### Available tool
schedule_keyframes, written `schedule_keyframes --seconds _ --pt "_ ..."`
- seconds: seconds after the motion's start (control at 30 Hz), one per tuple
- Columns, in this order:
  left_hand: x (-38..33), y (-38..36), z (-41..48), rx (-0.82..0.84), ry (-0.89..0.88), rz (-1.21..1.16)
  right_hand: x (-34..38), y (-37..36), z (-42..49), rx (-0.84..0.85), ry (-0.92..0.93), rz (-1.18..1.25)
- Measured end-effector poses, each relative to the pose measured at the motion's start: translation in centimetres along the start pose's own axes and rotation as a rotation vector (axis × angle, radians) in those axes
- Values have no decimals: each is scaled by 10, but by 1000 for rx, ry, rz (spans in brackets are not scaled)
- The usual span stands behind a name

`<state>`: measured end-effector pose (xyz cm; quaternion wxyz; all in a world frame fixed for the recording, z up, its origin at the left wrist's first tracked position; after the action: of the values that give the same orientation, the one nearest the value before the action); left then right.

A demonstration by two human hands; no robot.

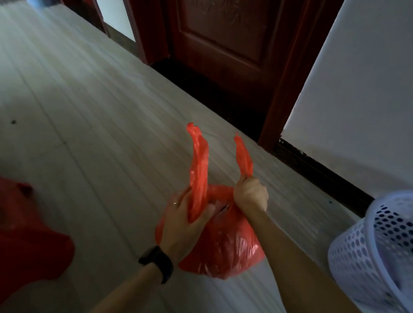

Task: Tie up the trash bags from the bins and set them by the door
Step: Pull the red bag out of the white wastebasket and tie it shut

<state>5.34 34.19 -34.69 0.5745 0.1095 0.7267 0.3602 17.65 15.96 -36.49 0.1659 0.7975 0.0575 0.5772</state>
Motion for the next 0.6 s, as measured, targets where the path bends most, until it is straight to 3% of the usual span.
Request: schedule_keyframes --seconds 0.07,0.1,0.13,0.2,0.3,0.43,0.6 --pt "-12 1 4 -102 -23 91 -8 -7 15 109 -17 15" --pt "-19 3 5 -169 -10 100 -6 1 9 55 119 -82" --pt "-26 5 7 -217 14 94 -17 6 12 17 119 -71" --pt "-21 8 9 -310 202 -30 -32 6 15 113 -91 97" --pt "-3 -5 23 -332 419 -288 -37 30 4 69 -98 116" --pt "17 -11 36 -352 568 -293 -33 55 -45 156 108 291" --pt "29 -20 48 -225 653 -251 -33 41 -83 377 414 43"
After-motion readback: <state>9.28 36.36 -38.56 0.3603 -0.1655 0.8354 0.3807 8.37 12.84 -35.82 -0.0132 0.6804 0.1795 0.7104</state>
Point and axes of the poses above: each hand's wrist, its own z-axis towards the middle knuckle, its own y-axis out of the back of the hand, x = y × z, the point moved 9 cm from there along z, towards the middle knuckle, and after that the axes turned 13 degrees about z, right-handed, at the moved point
